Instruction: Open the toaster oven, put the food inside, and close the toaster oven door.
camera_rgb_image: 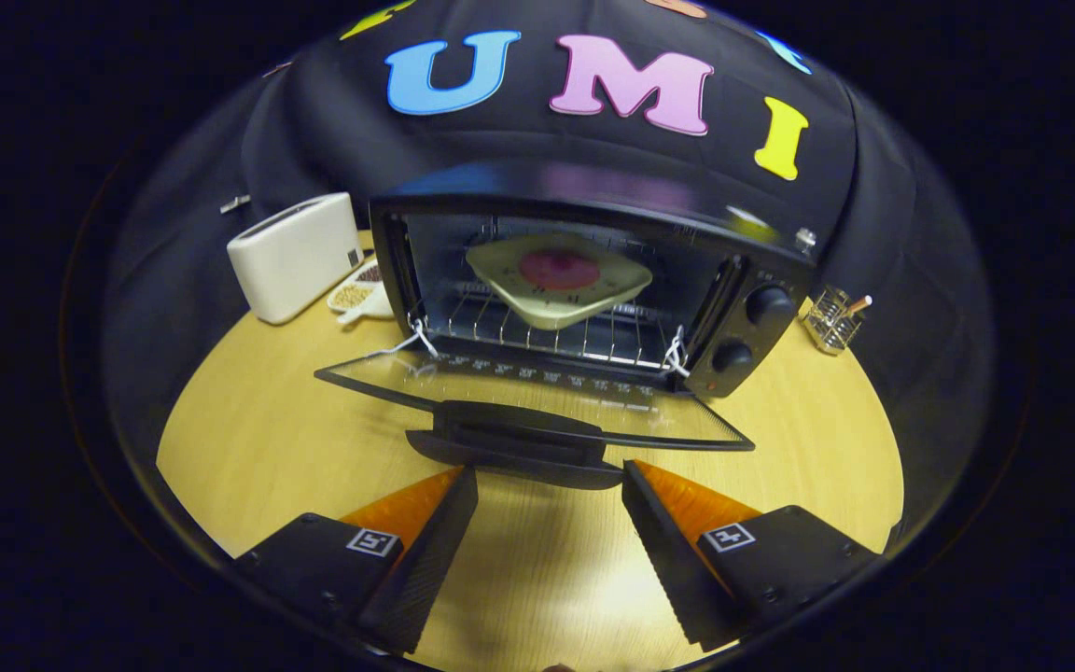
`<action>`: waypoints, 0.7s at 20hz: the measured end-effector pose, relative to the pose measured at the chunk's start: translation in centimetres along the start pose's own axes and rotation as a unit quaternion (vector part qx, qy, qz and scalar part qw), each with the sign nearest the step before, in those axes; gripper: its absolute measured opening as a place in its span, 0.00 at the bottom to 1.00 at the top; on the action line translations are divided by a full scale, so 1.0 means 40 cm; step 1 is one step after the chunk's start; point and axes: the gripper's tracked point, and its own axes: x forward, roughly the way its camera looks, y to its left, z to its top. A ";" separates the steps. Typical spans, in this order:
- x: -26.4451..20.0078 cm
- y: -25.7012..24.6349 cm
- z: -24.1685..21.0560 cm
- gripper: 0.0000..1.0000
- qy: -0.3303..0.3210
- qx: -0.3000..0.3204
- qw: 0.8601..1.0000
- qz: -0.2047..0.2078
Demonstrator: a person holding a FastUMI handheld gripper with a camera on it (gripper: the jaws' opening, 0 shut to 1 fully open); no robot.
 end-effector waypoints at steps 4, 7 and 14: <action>0.035 -0.013 0.164 1.00 -0.039 0.062 0.997 0.010; 0.036 -0.048 0.258 1.00 -0.072 0.096 0.993 0.009; -0.146 -0.162 0.358 0.99 -0.164 0.127 0.978 0.003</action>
